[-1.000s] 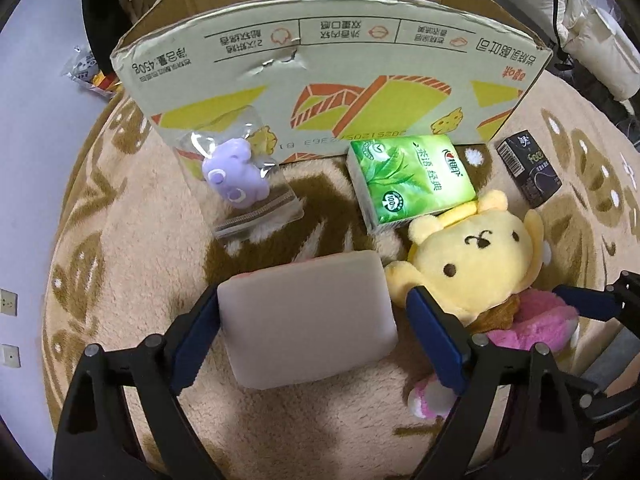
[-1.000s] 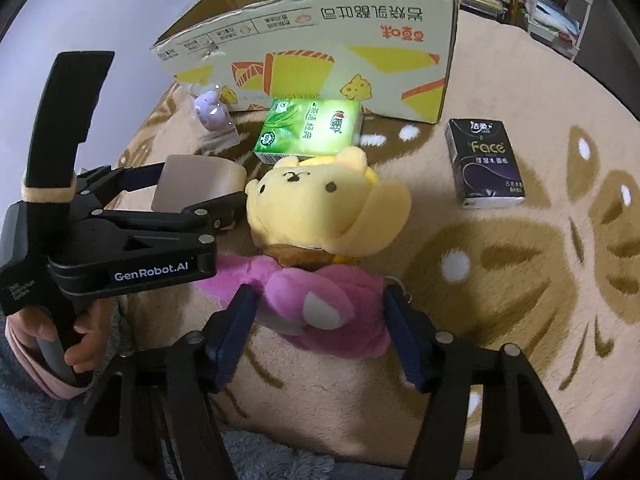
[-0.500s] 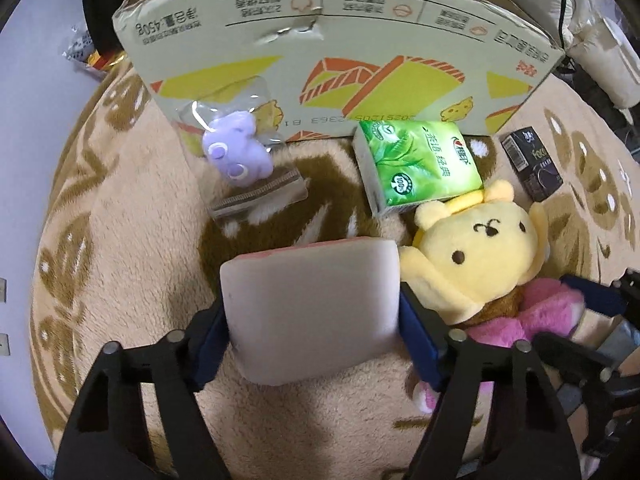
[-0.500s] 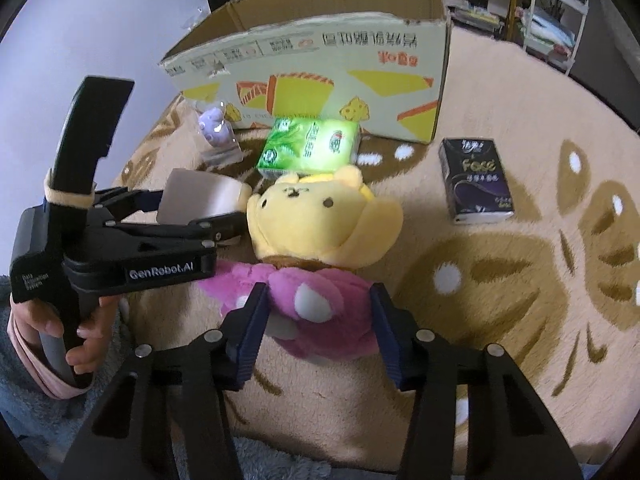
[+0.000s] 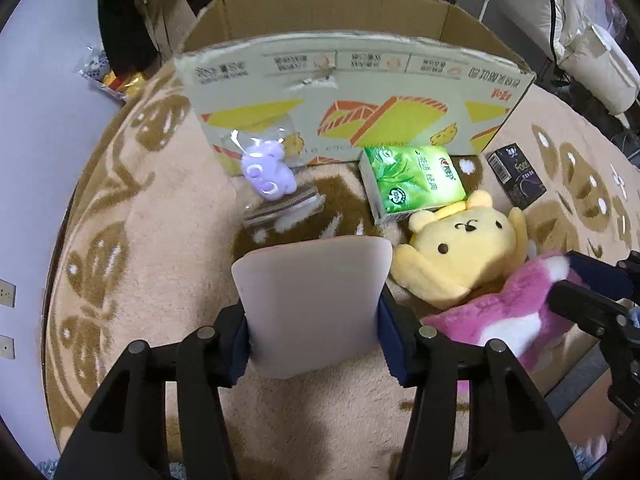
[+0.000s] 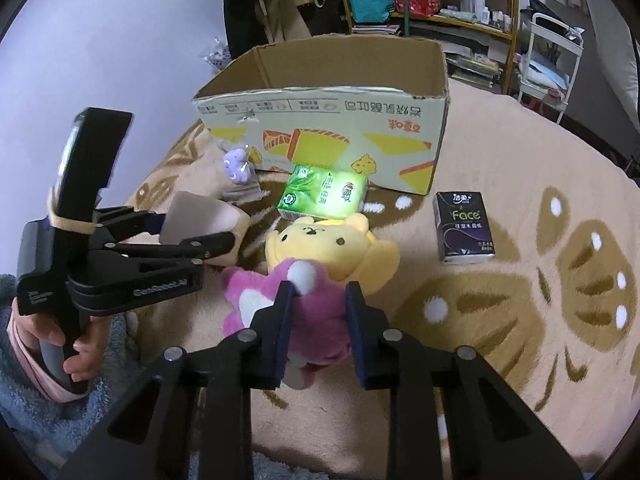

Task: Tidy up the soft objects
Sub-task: 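Grasp the pink cushion with the left tool while the right tool grasps the pink plush, then lift the cushion with the left tool while the right tool lifts the pink plush, dropping both into the box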

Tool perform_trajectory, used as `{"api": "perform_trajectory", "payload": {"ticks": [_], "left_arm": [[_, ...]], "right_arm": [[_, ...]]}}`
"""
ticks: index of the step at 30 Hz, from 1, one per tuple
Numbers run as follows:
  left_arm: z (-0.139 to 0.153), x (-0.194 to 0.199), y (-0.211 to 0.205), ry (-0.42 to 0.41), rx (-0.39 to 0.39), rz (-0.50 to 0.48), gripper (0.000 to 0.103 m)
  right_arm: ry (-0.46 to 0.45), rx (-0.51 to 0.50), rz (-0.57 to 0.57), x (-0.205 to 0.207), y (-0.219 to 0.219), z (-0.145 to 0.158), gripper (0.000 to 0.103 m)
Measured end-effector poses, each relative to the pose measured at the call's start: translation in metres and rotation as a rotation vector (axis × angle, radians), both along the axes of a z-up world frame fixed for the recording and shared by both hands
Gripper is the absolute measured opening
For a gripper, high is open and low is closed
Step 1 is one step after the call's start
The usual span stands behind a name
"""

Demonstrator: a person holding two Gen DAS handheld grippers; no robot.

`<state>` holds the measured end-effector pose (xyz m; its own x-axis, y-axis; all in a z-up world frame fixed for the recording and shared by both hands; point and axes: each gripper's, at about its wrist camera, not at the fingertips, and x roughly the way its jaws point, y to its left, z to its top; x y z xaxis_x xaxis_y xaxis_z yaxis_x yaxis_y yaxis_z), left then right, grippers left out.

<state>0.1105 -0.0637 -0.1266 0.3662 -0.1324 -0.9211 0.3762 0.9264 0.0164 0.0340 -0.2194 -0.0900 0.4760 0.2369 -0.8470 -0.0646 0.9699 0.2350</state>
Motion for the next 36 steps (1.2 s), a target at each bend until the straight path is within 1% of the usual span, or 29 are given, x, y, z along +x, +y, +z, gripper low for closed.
{"api": "perform_trajectory", "payload": {"ticks": [2, 5, 8, 10, 11, 15, 19, 20, 23, 27, 31, 36], "left_arm": [[0.002, 0.000, 0.003, -0.011, 0.007, 0.017, 0.053], [0.006, 0.001, 0.008, -0.015, -0.009, 0.039, 0.053], [0.015, -0.002, 0.012, -0.038, -0.019, 0.058, 0.053], [0.018, -0.003, 0.015, -0.054, -0.019, 0.064, 0.053], [0.020, -0.005, 0.016, -0.062, -0.018, 0.064, 0.053], [0.032, -0.014, 0.019, -0.112, -0.014, 0.066, 0.053], [0.049, -0.023, 0.022, -0.187, -0.038, 0.064, 0.053], [0.054, -0.025, 0.022, -0.210, -0.050, 0.064, 0.053], [0.071, -0.031, 0.026, -0.282, -0.122, 0.066, 0.053], [0.089, -0.035, 0.030, -0.374, -0.147, 0.091, 0.053], [0.097, -0.030, 0.033, -0.404, -0.153, 0.112, 0.053], [0.103, -0.018, 0.029, -0.443, -0.126, 0.124, 0.053]], "right_arm": [[0.014, 0.018, -0.002, 0.001, -0.001, -0.003, 0.027], [0.014, 0.038, -0.008, 0.003, 0.002, -0.006, 0.027], [0.019, 0.060, 0.001, 0.005, 0.007, -0.009, 0.027], [0.033, 0.045, 0.020, 0.007, 0.013, -0.012, 0.026], [0.026, 0.030, 0.025, 0.007, 0.016, -0.011, 0.025], [-0.040, 0.025, 0.034, 0.000, 0.016, 0.002, 0.025], [-0.105, 0.042, -0.012, -0.006, 0.004, 0.018, 0.025], [-0.119, 0.041, -0.021, -0.006, 0.001, 0.020, 0.025], [-0.176, 0.008, -0.048, -0.008, -0.004, 0.031, 0.025], [-0.248, 0.013, -0.073, -0.009, -0.012, 0.043, 0.025], [-0.313, -0.004, -0.081, -0.006, -0.015, 0.058, 0.025], [-0.365, -0.017, -0.083, 0.006, -0.021, 0.074, 0.025]]}}
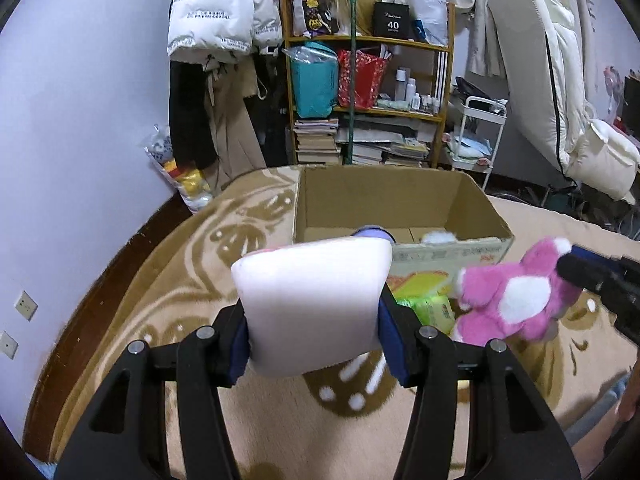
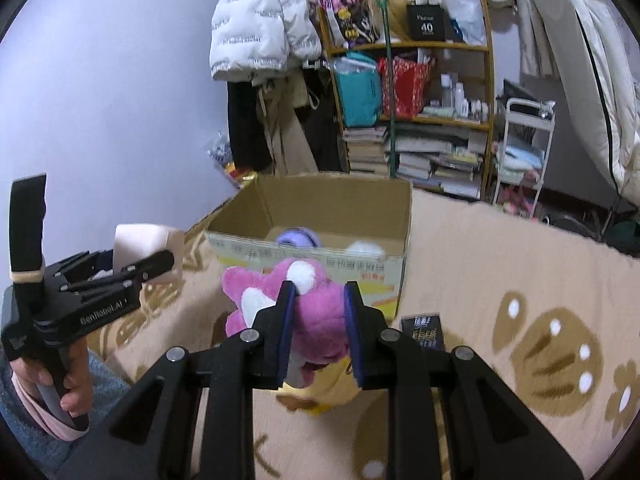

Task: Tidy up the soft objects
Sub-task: 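Lift the cushion with the left tool while the right tool lifts the pink plush, dropping both into the box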

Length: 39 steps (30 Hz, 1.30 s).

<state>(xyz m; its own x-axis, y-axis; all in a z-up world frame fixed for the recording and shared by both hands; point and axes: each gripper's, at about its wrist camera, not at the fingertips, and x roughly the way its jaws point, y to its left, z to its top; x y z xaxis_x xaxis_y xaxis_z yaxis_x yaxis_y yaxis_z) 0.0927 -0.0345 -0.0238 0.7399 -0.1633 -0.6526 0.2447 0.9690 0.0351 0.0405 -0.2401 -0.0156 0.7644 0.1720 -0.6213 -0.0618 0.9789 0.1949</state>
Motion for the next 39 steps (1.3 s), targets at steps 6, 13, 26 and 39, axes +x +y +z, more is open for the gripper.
{"api": "perform_trajectory", "payload": {"ticks": [6, 13, 26, 39], "left_arm": [[0.006, 0.017, -0.011, -0.035, 0.022, 0.001, 0.053], [0.013, 0.045, -0.031, -0.067, 0.047, -0.026, 0.054], [-0.014, 0.092, -0.042, -0.048, 0.032, -0.018, 0.055], [-0.036, 0.098, -0.047, -0.012, 0.078, -0.029, 0.064]], "right_arm": [[-0.051, 0.002, -0.008, 0.026, -0.008, 0.016, 0.025], [-0.091, 0.042, -0.034, 0.059, -0.018, 0.019, 0.025], [-0.106, -0.016, -0.067, 0.097, -0.022, -0.005, 0.025], [-0.047, -0.073, -0.068, 0.108, -0.020, -0.028, 0.030]]}}
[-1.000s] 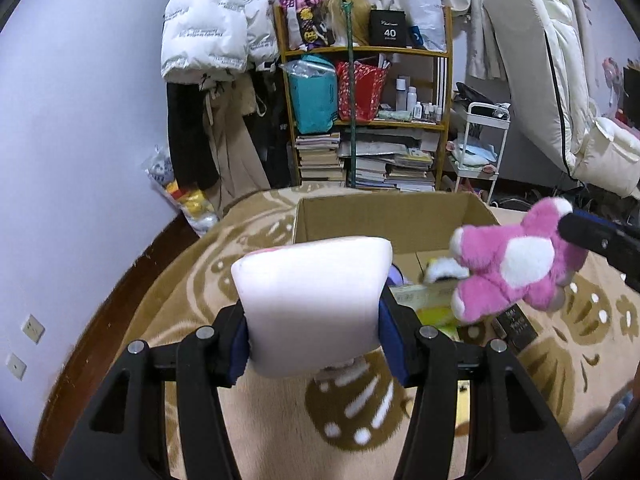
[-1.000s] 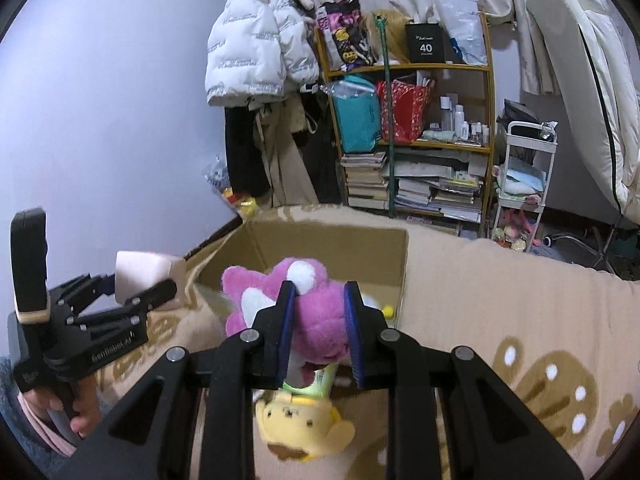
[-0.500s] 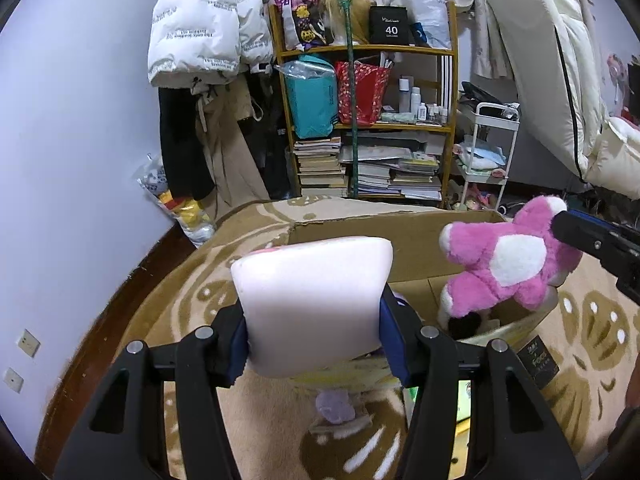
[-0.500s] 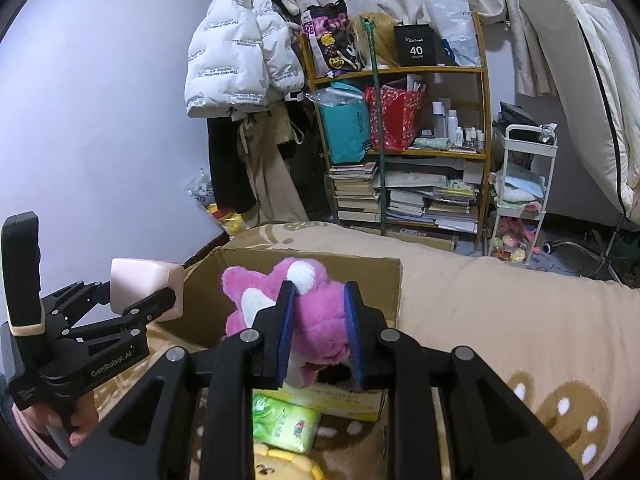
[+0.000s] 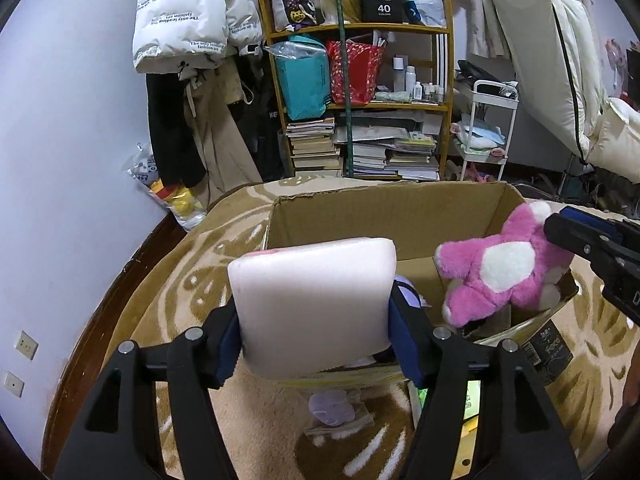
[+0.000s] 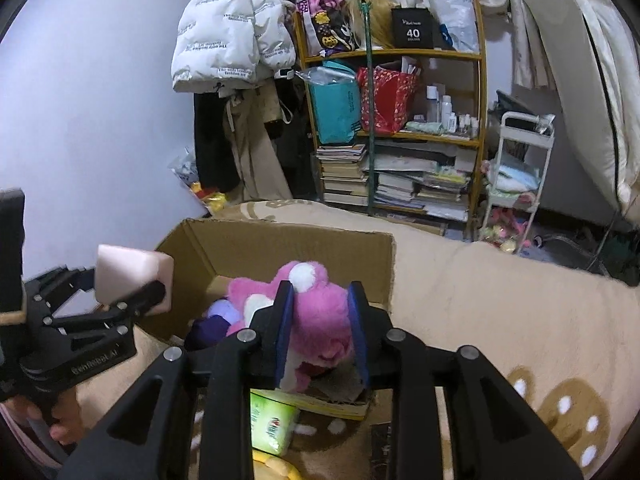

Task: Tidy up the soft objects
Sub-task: 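Lift the cushion with the left tool while the right tool lifts the pink plush, dropping both into the box, then move both tools back toward the yellow bear and green tissue pack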

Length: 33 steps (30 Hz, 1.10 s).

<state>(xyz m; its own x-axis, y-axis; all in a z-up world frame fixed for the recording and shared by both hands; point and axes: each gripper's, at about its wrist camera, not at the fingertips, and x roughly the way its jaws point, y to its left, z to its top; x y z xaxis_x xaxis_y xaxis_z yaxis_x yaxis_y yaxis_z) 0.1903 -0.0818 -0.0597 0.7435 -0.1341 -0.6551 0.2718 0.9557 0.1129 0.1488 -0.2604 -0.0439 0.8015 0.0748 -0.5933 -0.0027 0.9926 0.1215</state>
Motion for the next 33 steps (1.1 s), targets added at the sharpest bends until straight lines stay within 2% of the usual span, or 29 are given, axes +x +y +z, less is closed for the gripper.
{"api": "perform_trajectory", "payload": {"ticks": [11, 12, 14, 18, 20, 23, 33], "left_arm": [[0.008, -0.009, 0.008, 0.006, -0.005, 0.007, 0.072], [0.009, -0.011, 0.009, 0.001, -0.004, 0.011, 0.076], [0.012, -0.017, 0.011, -0.018, -0.004, 0.016, 0.082], [0.016, -0.024, 0.015, -0.020, -0.013, 0.014, 0.089], [0.017, -0.026, 0.018, -0.015, -0.013, 0.022, 0.089], [0.017, -0.030, 0.024, -0.004, -0.013, 0.029, 0.089], [0.016, -0.050, 0.049, 0.056, -0.011, 0.062, 0.091]], "right_arm": [[-0.032, -0.055, -0.010, -0.023, 0.009, 0.016, 0.036], [-0.037, -0.055, -0.008, -0.027, 0.010, 0.018, 0.039], [-0.046, -0.058, -0.013, -0.033, 0.011, 0.021, 0.057], [-0.046, -0.046, -0.017, -0.045, 0.011, 0.023, 0.065], [-0.034, -0.041, -0.017, -0.049, 0.010, 0.023, 0.073], [-0.017, -0.029, -0.015, -0.057, 0.009, 0.020, 0.081], [0.021, -0.020, -0.005, -0.083, 0.016, 0.014, 0.092]]}}
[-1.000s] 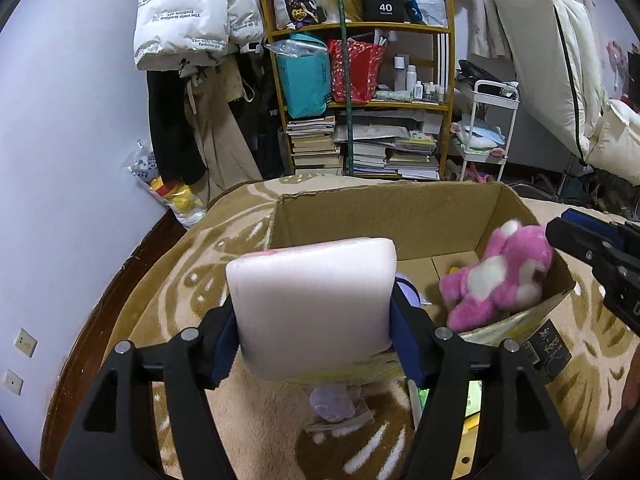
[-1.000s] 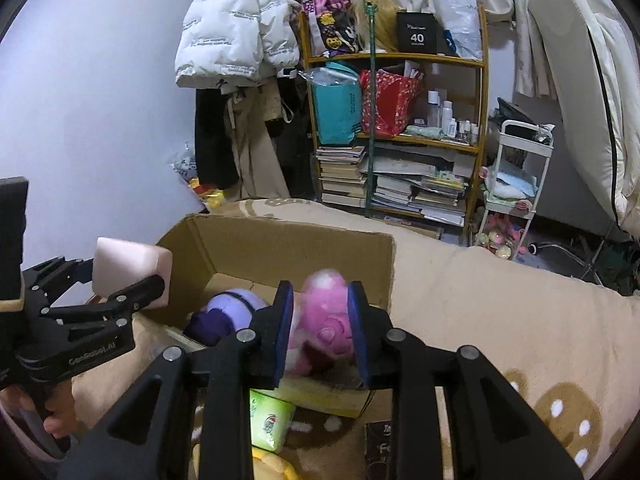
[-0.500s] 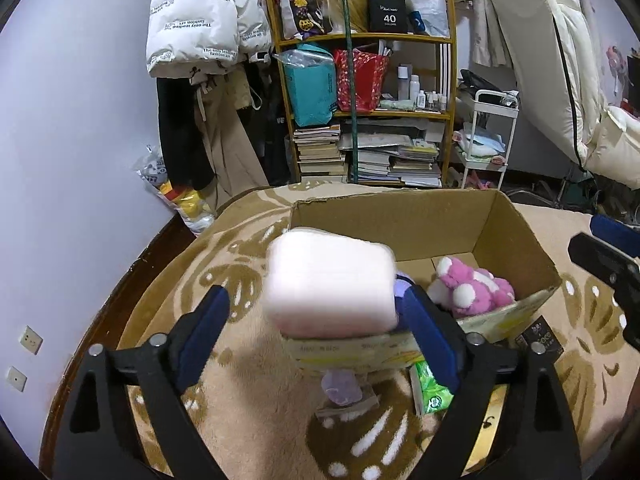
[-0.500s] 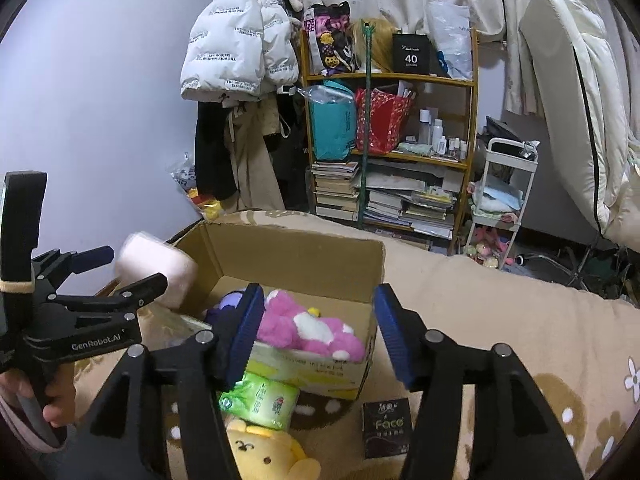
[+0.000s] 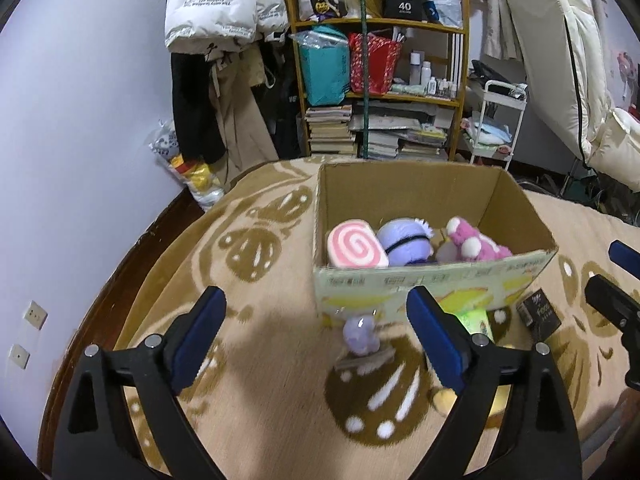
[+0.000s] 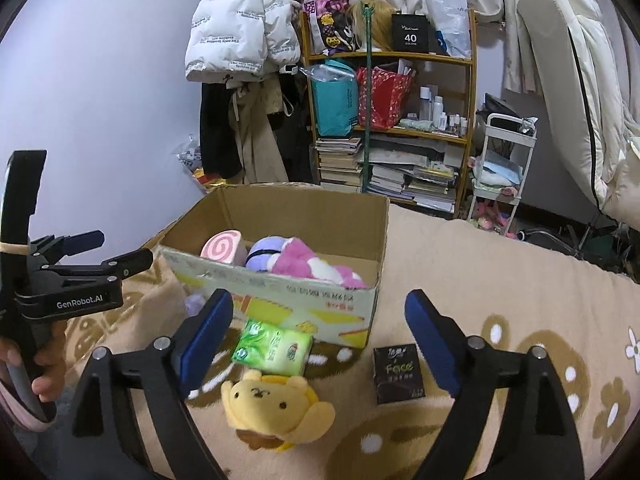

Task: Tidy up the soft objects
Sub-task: 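Move both tools back toward the yellow bear and green tissue pack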

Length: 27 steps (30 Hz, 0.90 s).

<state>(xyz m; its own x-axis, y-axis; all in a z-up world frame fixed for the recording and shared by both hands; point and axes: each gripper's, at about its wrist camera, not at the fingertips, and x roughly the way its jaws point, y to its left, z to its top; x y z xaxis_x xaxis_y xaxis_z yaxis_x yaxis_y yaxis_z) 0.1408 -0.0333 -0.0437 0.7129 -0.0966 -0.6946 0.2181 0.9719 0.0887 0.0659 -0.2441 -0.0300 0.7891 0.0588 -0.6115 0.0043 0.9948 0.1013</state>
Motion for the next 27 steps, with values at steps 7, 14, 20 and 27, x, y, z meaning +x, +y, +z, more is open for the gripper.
{"api": "perform_trajectory", "payload": {"ticks": [7, 14, 20, 27], "left_arm": [[-0.008, -0.016, 0.011, 0.053, 0.005, 0.027, 0.091], [-0.016, -0.016, 0.014, 0.112, -0.003, 0.025, 0.091], [-0.029, -0.008, 0.011, 0.147, 0.017, 0.029, 0.091], [-0.043, 0.006, 0.007, 0.188, 0.028, 0.031, 0.091]], "right_arm": [[0.044, -0.009, -0.006, -0.016, 0.004, -0.009, 0.093], [0.070, 0.002, -0.036, -0.020, 0.001, -0.018, 0.102], [0.109, -0.001, -0.033, -0.012, 0.005, -0.028, 0.102], [0.184, -0.011, -0.044, 0.000, 0.012, -0.045, 0.103]]}}
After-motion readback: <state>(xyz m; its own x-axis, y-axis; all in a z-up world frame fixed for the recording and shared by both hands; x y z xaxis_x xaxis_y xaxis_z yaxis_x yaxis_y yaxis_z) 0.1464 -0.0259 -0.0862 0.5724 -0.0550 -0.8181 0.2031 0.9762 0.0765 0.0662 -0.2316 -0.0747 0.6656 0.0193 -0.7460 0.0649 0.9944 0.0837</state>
